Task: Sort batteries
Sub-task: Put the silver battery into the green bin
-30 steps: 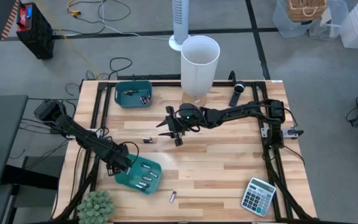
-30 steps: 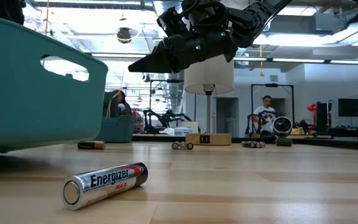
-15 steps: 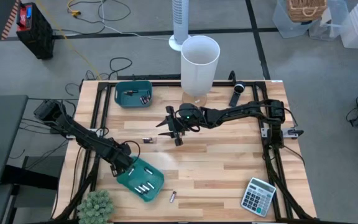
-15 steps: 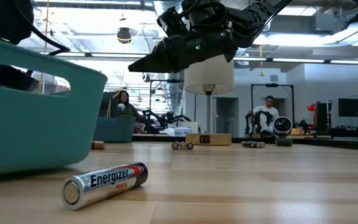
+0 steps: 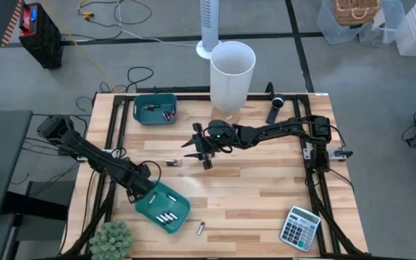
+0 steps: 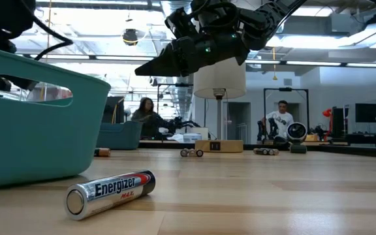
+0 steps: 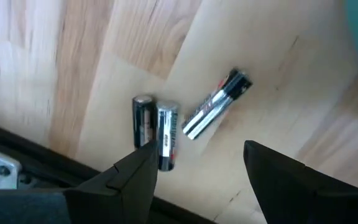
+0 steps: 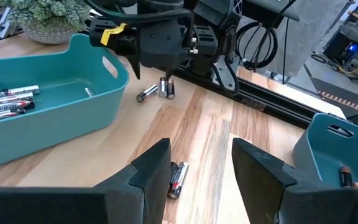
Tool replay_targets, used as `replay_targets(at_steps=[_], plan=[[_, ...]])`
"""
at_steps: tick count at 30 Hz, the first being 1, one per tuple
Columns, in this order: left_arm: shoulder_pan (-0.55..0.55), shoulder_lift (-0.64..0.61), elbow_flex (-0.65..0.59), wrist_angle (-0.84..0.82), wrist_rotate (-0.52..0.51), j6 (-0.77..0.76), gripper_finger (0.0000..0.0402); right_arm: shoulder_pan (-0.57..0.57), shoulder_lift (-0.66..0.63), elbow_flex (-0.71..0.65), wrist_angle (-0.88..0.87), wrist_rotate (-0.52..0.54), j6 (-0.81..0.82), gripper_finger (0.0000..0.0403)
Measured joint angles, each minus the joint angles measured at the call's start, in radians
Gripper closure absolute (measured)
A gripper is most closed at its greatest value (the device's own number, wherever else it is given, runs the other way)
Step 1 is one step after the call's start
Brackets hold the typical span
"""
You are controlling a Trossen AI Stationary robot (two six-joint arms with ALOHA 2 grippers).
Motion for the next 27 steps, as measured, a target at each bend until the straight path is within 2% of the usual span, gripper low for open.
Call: replay_targets(at_steps=[5,13,19,27], plan=[[0.0,-0.003,-0.011,-0.081,0.0,-0.022,0.0171,0.0,0.0,0.0,0.0,0.0,0.0,0.0214],[0.011,-0.003,-0.061,-0.034,-0.038,0.015,0.0171,0.0,0.0,0.0,-0.005,0.0,0.0,0.0214],[0.07,0.024,-0.096,-0.007,-0.072,0.026,0.0171,0.0,0.0,0.0,-0.005,0.0,0.0,0.0214],[0.08,-0.001,-0.095,0.057,-0.028,0.019,0.0171,0.0,0.0,0.0,-0.005,0.0,0.0,0.0214]])
